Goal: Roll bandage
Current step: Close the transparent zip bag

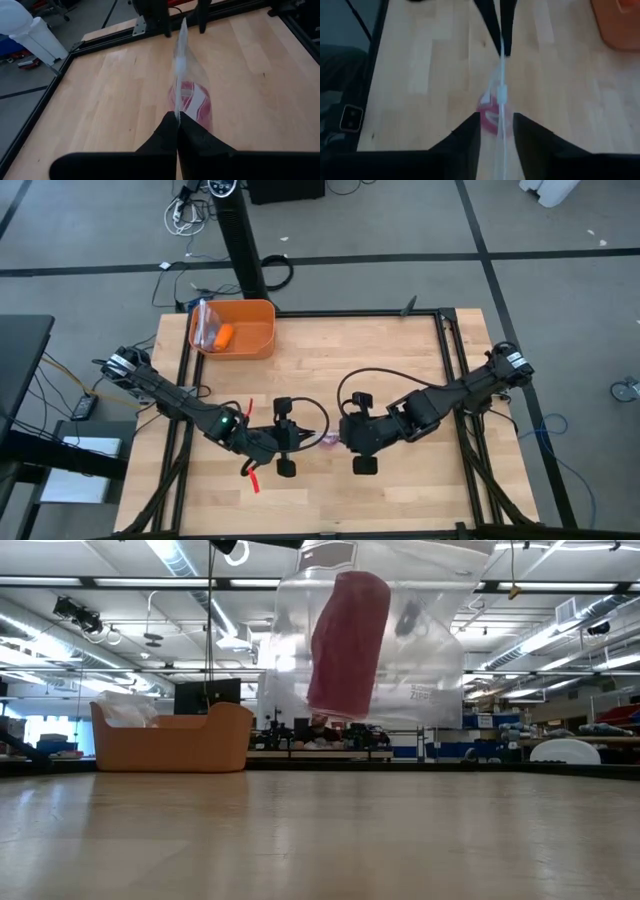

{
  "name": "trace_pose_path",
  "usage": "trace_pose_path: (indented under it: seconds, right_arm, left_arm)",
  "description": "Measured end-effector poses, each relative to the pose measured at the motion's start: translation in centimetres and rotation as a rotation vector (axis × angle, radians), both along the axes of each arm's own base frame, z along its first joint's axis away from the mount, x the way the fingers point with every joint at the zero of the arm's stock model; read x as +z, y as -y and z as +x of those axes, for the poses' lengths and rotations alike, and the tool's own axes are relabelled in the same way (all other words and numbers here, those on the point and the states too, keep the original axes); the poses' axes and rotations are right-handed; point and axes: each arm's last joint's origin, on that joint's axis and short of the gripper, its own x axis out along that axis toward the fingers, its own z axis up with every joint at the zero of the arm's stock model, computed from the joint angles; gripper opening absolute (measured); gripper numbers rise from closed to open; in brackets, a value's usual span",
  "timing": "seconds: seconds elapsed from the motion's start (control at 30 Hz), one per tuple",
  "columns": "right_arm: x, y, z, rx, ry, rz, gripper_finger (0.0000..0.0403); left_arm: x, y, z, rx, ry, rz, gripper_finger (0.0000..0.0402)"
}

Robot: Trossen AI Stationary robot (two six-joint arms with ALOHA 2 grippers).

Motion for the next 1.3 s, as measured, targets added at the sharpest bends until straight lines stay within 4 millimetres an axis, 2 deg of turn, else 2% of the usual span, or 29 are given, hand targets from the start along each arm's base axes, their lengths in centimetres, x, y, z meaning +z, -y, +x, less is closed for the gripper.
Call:
trace_pose_path:
  seconds: [0.17,0.33,0.47,0.67,0.8,1.03,1.3]
  right_arm:
    - [0.2,0.9,0.7,-0.018,0.034,-0.019,0.015]
    - [0.4,1.4,1.3,-0.008,0.068,0.013,0.0153]
    - [-0.4,1.0,1.9,0.037,0.039,0.023,0.0151]
    - [-1.9,1.0,2.8,0.01,-0.004,0.0,0.0149]
    - [-2.0,1.1,2.8,-0.005,-0.004,-0.021,0.0121]
    - [-1.8,1.0,2.5,-0.013,-0.003,-0.033,0.0019]
    - [-2.0,0.9,2.0,-0.031,-0.045,-0.029,0.0037]
  left_arm:
    - [0.1,0.0,0.1,0.001,0.016,-0.009,0.0001]
    - [0.2,-0.1,0.2,0.005,0.022,-0.011,0.0001]
    - [0.2,-0.4,0.3,0.015,0.023,-0.011,0.0001]
    - [0.2,-0.5,0.4,0.019,0.022,-0.01,0.0001]
    - [0.2,-0.5,0.4,0.019,0.02,-0.009,0.0001]
    - [0.1,-0.6,0.4,0.018,0.009,-0.008,0.0001]
    - [-0.1,-0.7,0.3,0.05,0.002,0.017,0.0001]
